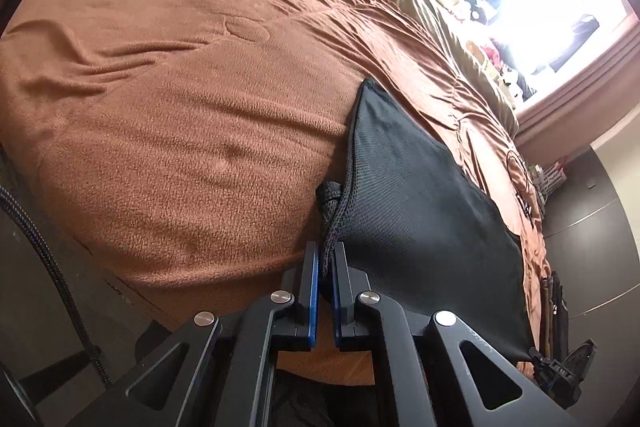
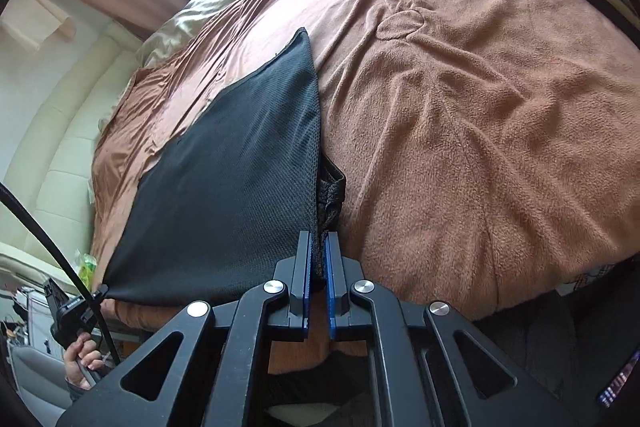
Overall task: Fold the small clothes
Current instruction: 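Open both grippers to release the shirt edge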
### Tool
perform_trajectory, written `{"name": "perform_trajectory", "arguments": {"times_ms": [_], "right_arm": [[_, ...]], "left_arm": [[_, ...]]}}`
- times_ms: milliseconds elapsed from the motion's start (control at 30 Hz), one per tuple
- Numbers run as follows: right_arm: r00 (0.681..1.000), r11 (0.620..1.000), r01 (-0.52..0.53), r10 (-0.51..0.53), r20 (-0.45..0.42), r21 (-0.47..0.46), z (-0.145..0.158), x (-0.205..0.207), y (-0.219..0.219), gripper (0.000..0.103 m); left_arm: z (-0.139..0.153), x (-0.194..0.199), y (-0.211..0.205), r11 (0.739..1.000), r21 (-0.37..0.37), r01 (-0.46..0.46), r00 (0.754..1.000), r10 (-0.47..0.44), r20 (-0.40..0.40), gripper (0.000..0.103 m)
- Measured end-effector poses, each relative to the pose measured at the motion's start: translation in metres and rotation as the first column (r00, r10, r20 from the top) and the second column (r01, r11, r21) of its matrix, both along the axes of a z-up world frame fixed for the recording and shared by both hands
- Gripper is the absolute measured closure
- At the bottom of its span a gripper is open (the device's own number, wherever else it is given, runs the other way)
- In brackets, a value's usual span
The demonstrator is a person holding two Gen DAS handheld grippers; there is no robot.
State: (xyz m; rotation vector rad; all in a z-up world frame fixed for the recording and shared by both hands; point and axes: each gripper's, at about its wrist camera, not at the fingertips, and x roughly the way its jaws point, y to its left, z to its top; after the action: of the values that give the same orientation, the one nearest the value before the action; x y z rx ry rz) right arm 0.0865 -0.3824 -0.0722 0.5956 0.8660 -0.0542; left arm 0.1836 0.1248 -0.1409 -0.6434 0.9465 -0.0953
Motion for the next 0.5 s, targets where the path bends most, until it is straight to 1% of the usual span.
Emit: {"name": "perform_trajectory", "arguments": {"times_ms": [33, 133, 167, 200, 233, 267, 333, 433, 500], "right_arm": [[1.000, 1.000, 0.001, -0.001, -0.006, -0.026, 0.002, -0.001, 0.002, 0.098], [0.999, 0.994, 0.011, -0.016, -0.049, -0.108, 0.007, -0.002, 0.007, 0.091], [0.999, 0.993, 0.002, -0.008, -0.045, -0.119, 0.011, -0.002, 0.010, 0.084], [0.999, 0.991, -0.004, -0.001, -0.040, -0.131, 0.016, -0.003, 0.013, 0.070], [0.999, 0.989, -0.006, 0.001, -0.032, -0.150, 0.021, -0.004, 0.017, 0.061], [1.000, 0.986, -0.007, 0.003, -0.020, -0.168, 0.026, -0.005, 0.020, 0.048], [1.000, 0.980, -0.020, 0.020, 0.000, -0.199, 0.036, -0.007, 0.034, 0.047], [0.998, 0.972, -0.062, 0.068, 0.019, -0.225, 0.046, -0.003, 0.056, 0.047], [0.993, 0.967, -0.106, 0.114, 0.021, -0.230, 0.047, 0.002, 0.071, 0.047]], "left_arm": [[-0.002, 0.001, 0.000, 1.000, -0.009, 0.001, 1.000, -0.001, -0.006, 0.097], [-0.007, -0.001, 0.002, 1.000, -0.020, -0.003, 1.000, 0.002, -0.019, 0.096], [-0.009, -0.002, 0.003, 1.000, -0.027, 0.000, 1.000, -0.001, -0.017, 0.093], [-0.011, -0.002, 0.003, 0.999, -0.032, 0.003, 1.000, -0.003, -0.020, 0.092], [-0.013, -0.003, 0.004, 0.999, -0.034, 0.003, 1.000, -0.004, -0.022, 0.086], [-0.014, -0.004, 0.004, 0.999, -0.034, 0.004, 1.000, -0.005, -0.021, 0.077], [-0.017, -0.006, 0.006, 0.999, -0.040, 0.008, 1.000, -0.008, -0.018, 0.068], [-0.021, -0.006, 0.009, 0.998, -0.058, 0.009, 1.000, -0.010, -0.016, 0.068], [-0.023, -0.003, 0.009, 0.999, -0.049, 0.013, 1.000, -0.014, -0.019, 0.068]]}}
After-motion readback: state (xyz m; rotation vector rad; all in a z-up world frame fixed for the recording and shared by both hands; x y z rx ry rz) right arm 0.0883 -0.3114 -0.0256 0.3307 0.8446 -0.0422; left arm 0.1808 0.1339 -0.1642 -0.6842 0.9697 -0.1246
